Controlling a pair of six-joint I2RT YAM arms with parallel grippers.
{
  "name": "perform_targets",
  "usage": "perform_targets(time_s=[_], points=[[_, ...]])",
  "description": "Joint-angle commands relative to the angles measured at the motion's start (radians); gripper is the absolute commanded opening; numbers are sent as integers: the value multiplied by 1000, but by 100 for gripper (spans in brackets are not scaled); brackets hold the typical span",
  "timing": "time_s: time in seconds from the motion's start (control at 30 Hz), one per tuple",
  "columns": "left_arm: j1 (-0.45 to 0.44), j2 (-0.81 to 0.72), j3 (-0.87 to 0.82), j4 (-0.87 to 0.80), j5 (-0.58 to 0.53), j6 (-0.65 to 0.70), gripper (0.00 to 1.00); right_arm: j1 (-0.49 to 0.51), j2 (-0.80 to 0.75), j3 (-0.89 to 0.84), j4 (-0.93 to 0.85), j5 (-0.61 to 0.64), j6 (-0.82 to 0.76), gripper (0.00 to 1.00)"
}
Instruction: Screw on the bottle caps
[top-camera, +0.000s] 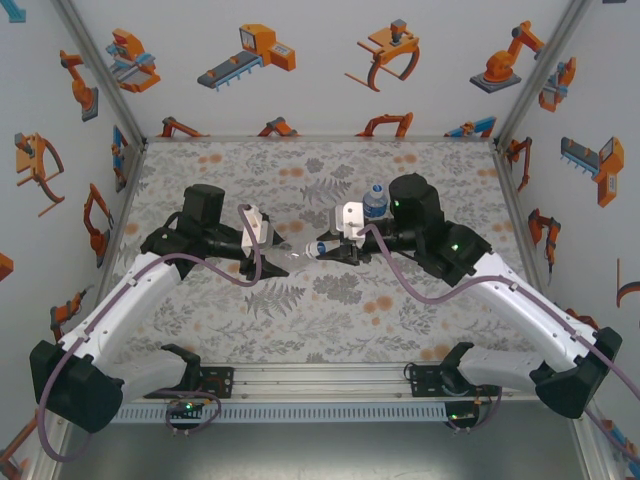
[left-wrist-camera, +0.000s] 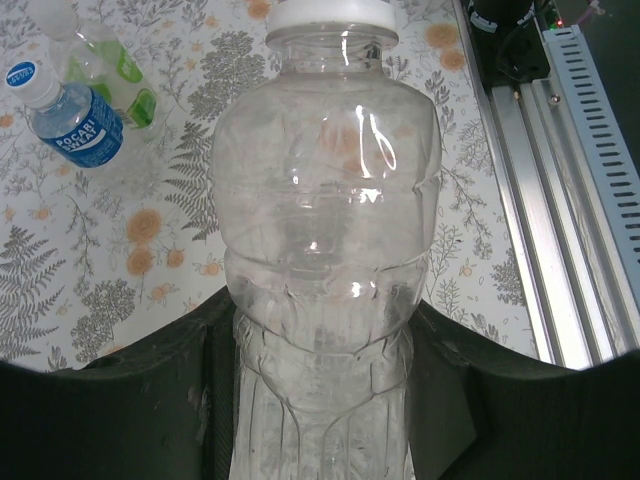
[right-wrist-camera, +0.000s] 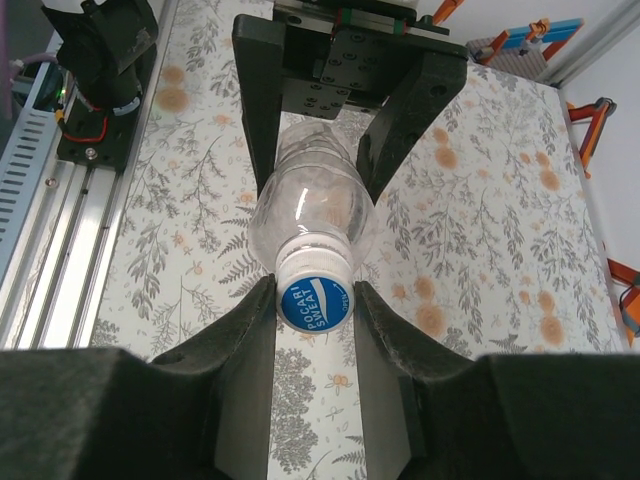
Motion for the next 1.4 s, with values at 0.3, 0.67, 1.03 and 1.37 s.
perform_targets(time_s=[0.3,0.67,1.03,1.37], points=[[-2,-15,32,7,-28,-7,0,20,-1,-53,125,280,917,0],[-2,-4,28,37,-51,-34,0,21,89,10,-100,412,1707,0],[-2,-9,27,37,-49,-33,0,20,60,114,-134,465,1389,50],[-2,-13,22,37,-43,-27,0,20,-14,141,-73,282,581,64]])
